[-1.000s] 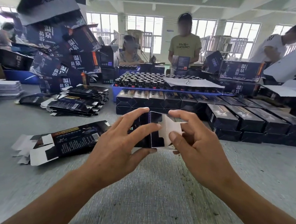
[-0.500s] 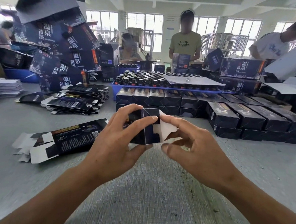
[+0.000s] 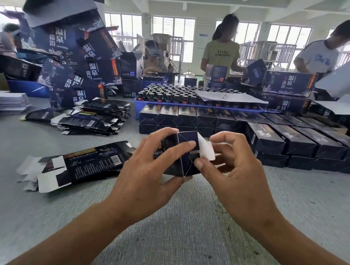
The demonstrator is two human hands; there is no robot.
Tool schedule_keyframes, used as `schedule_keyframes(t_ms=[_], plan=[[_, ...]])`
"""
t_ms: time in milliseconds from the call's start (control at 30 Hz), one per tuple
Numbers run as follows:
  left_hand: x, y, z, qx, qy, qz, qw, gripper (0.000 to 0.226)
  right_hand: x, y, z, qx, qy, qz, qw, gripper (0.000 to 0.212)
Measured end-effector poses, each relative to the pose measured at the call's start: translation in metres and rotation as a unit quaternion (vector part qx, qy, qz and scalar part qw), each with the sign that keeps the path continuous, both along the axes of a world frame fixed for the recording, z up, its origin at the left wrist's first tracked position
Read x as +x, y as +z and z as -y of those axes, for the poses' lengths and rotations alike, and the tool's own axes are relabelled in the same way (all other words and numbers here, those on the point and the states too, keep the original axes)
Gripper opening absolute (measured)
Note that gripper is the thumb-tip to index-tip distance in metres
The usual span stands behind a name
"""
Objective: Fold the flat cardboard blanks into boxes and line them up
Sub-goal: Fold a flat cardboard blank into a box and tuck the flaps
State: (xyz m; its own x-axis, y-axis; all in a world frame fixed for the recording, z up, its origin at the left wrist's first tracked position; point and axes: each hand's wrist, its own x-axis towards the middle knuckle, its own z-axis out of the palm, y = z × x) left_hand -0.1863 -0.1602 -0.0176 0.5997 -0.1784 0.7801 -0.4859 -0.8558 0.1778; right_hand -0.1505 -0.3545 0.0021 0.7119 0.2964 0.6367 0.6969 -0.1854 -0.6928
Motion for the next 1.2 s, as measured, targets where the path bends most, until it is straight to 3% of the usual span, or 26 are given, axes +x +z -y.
schedule_keyframes(t_ms=[100, 200, 300, 733, 1200], plan=[[-0.001, 0.002, 0.001, -0.011, 0.001, 0.007, 1.0, 0.063, -0.001, 0.001, 0.001, -0.023, 0.006, 0.016, 1.0, 0.03], [-0.002, 0.003, 0.003, -0.035, 0.009, 0.008, 0.999, 0.079, -0.003, 0.003, 0.001, -0.012, 0.035, -0.003, 0.999, 0.032], [-0.004, 0.004, 0.008, -0.057, 0.023, -0.013, 0.998, 0.09, -0.001, 0.004, 0.001, 0.013, 0.041, -0.036, 0.998, 0.02], [-0.004, 0.002, 0.016, -0.045, 0.023, -0.046, 0.998, 0.079, 0.005, 0.005, 0.001, 0.037, 0.029, -0.101, 0.994, 0.014], [-0.004, 0.001, 0.018, -0.025, 0.021, -0.05, 0.998, 0.081, 0.001, 0.005, 0.0, 0.028, -0.017, -0.083, 0.996, 0.014]])
